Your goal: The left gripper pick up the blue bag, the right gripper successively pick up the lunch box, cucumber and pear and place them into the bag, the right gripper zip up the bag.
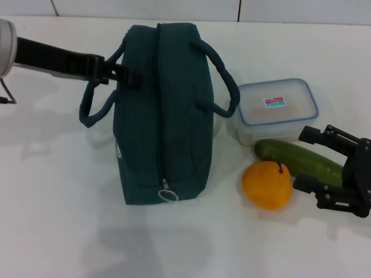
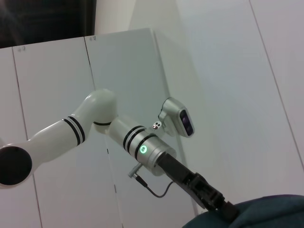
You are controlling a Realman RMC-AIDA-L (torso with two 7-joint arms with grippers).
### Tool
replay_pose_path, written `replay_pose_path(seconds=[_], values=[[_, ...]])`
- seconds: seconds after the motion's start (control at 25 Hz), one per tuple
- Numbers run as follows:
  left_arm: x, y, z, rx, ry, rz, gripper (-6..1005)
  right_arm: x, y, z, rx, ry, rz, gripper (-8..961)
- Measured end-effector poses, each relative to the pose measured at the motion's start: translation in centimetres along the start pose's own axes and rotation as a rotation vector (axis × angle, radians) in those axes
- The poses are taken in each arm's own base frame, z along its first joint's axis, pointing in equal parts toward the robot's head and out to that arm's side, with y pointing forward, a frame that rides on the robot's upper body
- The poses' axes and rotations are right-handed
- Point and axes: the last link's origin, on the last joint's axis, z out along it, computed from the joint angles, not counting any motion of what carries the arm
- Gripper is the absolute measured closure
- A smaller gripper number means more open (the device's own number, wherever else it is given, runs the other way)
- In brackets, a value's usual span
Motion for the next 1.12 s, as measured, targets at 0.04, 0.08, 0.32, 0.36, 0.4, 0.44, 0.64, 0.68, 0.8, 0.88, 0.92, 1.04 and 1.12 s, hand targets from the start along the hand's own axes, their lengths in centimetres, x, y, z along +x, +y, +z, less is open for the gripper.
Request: replay_pose_path(seconds=[0.04, 0.08, 0.32, 0.36, 0.4, 0.44, 0.64, 0.68, 0.8, 0.88, 0.92, 1.04, 1.12], values=[[0.0, 0.1, 0.1, -0.002, -0.004, 0.003, 126, 0.0, 0.0, 0.0, -0.001, 0.000, -0.002, 83], [-0.2, 0.1, 0.2, -0.004, -0.009, 0.006, 126, -0.1, 0.0, 0.0, -0.003, -0.001, -0.002, 83], [-0.9, -1.0, 1.3, -0.021, -0.019, -0.041, 126, -0.2, 0.0, 0.0, -0.002, -0.006, -0.004, 83], [-0.9, -1.1, 1.4, -0.023, -0.027, -0.034, 154, -0.2, 0.0, 0.0, -0.002, -0.006, -0.004, 83], [-0.9, -1.1, 1.5, -0.024, -0.033, -0.031, 183, -0.2, 0.0, 0.0, -0.002, -0.007, -0.004, 83], [-0.9, -1.2, 1.6, -0.026, -0.037, -0.034, 211, -0.2, 0.0, 0.0, -0.002, -0.007, -0.004, 83], [-1.1, -1.2, 1.7, -0.031, -0.046, -0.043, 359, -0.3, -0.2, 0.0, 0.005, -0.011, 0.002, 83], [-1.1, -1.2, 1.8, -0.032, -0.046, -0.044, 390, -0.3, -0.2, 0.0, 0.006, -0.011, 0.002, 83], [-1.0, -1.1, 1.7, -0.040, -0.043, -0.044, 484, -0.3, -0.3, 0.1, 0.011, -0.010, 0.001, 83], [-1.0, -0.9, 1.8, -0.044, -0.043, -0.042, 546, -0.3, -0.4, 0.0, 0.017, -0.013, 0.000, 83], [-1.0, -0.8, 1.8, -0.046, -0.045, -0.040, 587, -0.4, -0.5, -0.1, 0.025, -0.017, 0.001, 83], [-1.1, -0.6, 2.0, -0.055, -0.049, -0.033, 712, -0.6, -0.7, -0.3, 0.046, -0.031, 0.013, 83], [-1.0, -0.4, 2.0, -0.065, -0.044, -0.031, 785, -0.7, -0.9, -0.4, 0.061, -0.036, 0.019, 83]])
